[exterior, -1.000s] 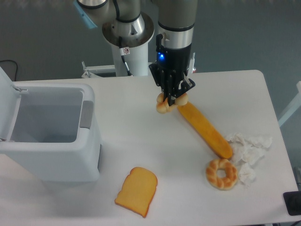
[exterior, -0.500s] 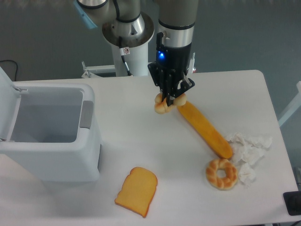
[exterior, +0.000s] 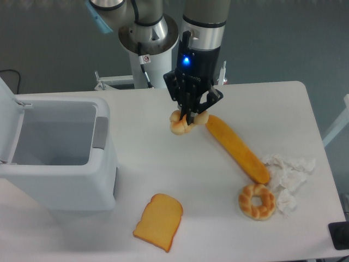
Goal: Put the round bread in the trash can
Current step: 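Lift the round bun off the table with the gripper, then carry the round bun over the open white trash bin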
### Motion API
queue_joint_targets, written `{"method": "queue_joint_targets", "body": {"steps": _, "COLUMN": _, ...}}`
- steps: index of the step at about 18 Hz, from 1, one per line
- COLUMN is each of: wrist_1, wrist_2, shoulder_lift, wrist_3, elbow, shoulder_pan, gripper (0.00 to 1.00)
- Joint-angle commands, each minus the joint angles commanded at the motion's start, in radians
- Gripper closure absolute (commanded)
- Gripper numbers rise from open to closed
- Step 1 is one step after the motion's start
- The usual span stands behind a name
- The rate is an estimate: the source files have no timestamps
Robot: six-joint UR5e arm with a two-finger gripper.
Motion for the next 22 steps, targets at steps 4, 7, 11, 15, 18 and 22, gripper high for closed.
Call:
{"method": "queue_joint_targets", "body": {"steps": 4, "wrist_1": 0.005, "wrist_2": -0.055, "shoulder_lift": 0.0, "wrist_3": -0.072, "elbow": 0.005, "shoulder_pan": -0.002, "gripper": 0.89}}
{"method": "queue_joint_targets", "body": {"steps": 7, "wrist_1": 0.006, "wrist_2": -0.132, "shoulder_lift": 0.0, "wrist_3": -0.131, "elbow": 0.006, "shoulder_pan": 0.0, "gripper": 0.89}}
{"method": "queue_joint_targets", "body": {"steps": 11, "wrist_1": 0.006, "wrist_2": -0.184, "shoulder_lift": 0.003, "wrist_3": -0.178, "elbow": 0.012, "shoulder_pan": -0.006, "gripper": 0.9}}
{"method": "queue_joint_targets", "body": {"steps": 15, "wrist_1": 0.006, "wrist_2": -0.235, "shoulder_lift": 0.011, "wrist_3": -0.206, "elbow": 0.014, "shoulder_pan": -0.017, "gripper": 0.89}}
{"method": "queue_joint_targets", "body": {"steps": 18, "wrist_1": 0.006, "wrist_2": -0.27, "shoulder_lift": 0.011, "wrist_3": -0.221, "elbow": 0.012, "shoulder_pan": -0.052, "gripper": 0.9}}
{"method": "queue_joint_targets", "body": {"steps": 22, "wrist_1": 0.008, "wrist_2": -0.281, "shoulder_lift": 0.011, "wrist_3": -0.244, "elbow": 0.012, "shoulder_pan": -0.097, "gripper": 0.9}}
